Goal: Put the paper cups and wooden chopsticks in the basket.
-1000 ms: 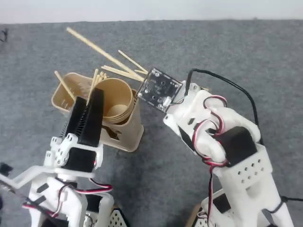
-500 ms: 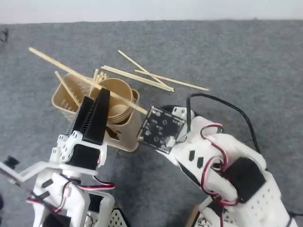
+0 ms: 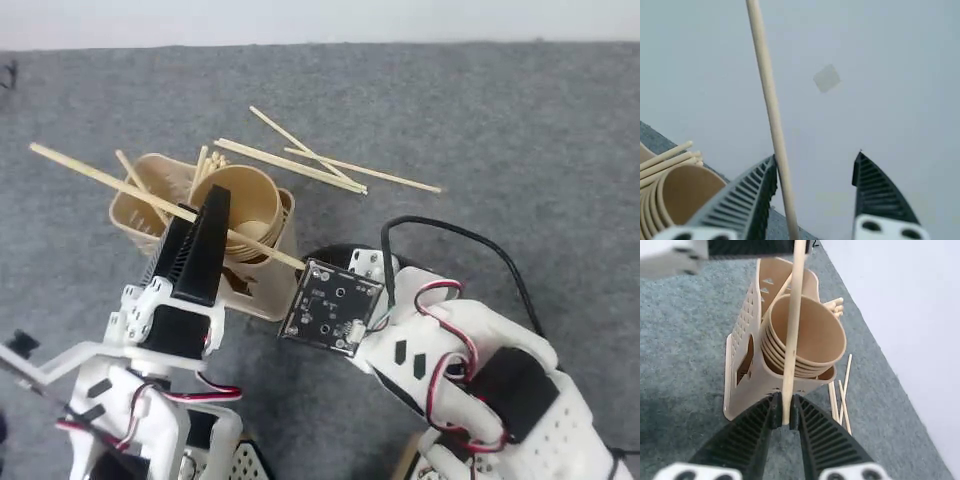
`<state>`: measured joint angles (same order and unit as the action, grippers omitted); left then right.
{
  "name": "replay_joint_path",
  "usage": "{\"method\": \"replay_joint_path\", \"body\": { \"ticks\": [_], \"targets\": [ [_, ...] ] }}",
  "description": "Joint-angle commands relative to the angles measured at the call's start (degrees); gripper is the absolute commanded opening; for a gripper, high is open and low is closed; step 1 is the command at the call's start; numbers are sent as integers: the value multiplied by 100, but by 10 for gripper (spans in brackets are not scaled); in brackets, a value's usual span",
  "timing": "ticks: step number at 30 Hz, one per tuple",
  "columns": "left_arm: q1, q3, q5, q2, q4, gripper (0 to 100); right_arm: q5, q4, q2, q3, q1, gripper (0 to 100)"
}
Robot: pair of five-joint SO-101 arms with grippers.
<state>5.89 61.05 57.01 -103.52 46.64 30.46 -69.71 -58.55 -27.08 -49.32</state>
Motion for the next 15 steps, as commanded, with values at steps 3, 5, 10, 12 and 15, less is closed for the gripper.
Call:
{"method": "replay_joint_path", "body": {
  "ticks": [3, 5, 10, 12, 15],
  "targets": [
    [26, -13, 70, -70, -141, 225, 70, 215, -31, -202, -66, 7],
    [18, -13, 70, -70, -141, 182, 79, 215, -31, -211, -66, 7],
    [18, -13, 44, -70, -141, 9, 79, 215, -31, -211, -66, 7],
    [18, -13, 44, -70, -141, 26, 79, 215, -40, -211, -66, 7],
    [18, -4, 44, -70, -141, 25, 79, 215, -40, -211, -48, 7]
  ]
}}
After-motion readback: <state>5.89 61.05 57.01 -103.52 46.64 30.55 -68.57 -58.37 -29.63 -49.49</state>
